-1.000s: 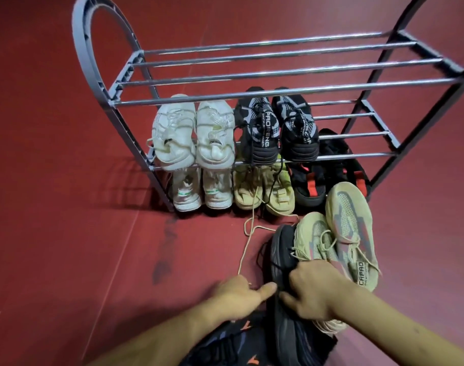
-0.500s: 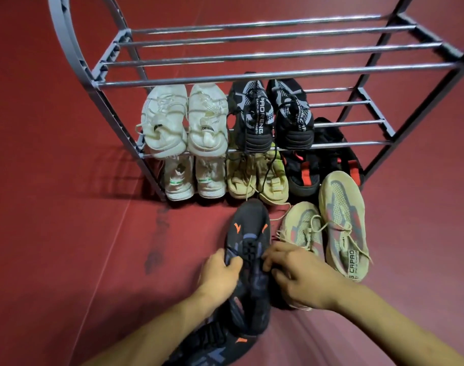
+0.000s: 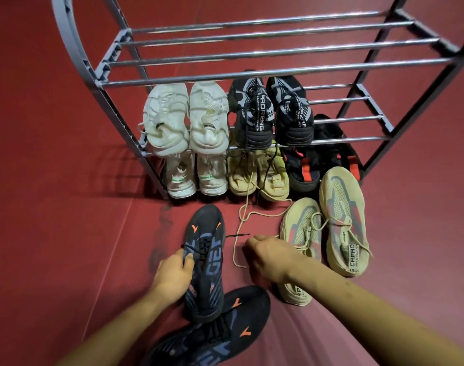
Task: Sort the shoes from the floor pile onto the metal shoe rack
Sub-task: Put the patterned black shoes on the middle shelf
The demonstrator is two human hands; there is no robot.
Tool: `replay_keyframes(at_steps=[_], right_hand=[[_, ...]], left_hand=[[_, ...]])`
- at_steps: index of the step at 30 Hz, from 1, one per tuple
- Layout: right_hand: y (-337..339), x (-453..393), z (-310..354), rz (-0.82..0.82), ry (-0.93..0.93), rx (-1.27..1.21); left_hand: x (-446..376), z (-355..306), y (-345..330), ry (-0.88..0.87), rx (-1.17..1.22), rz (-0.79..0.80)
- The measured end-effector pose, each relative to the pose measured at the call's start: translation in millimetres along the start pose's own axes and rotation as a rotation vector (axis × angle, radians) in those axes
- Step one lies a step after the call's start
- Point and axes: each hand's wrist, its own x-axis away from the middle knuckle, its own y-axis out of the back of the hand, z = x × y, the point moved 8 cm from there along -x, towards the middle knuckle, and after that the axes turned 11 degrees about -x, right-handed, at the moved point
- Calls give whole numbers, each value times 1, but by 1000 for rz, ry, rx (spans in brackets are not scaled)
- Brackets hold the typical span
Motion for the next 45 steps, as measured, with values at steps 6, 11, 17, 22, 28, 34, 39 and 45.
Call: replay_keyframes(at_steps=[6, 11, 17, 22, 28, 34, 39, 45], right_hand=[[-20, 17, 5, 241, -133, -3], [-40, 35, 28, 346, -112, 179], [7, 11, 5, 182, -171, 80], [75, -32, -3, -76, -174, -6], [70, -42, -3, -445, -183, -439], [27, 2, 3, -109, -442, -285], [2, 39, 39, 446, -531, -292], [-33, 45, 28, 443, -609, -422]], left_hand=[[-3, -2, -3, -28, -51, 42], [-2, -2, -4, 36, -21, 87], [-10, 4, 8, 78, -2, 74], [-13, 10, 8, 32, -99, 76], [0, 12, -5, -50, -86, 48], [14, 8, -7, 0, 67, -78], [25, -2, -9, 75, 185, -131], [52, 18, -15, 182, 135, 84]])
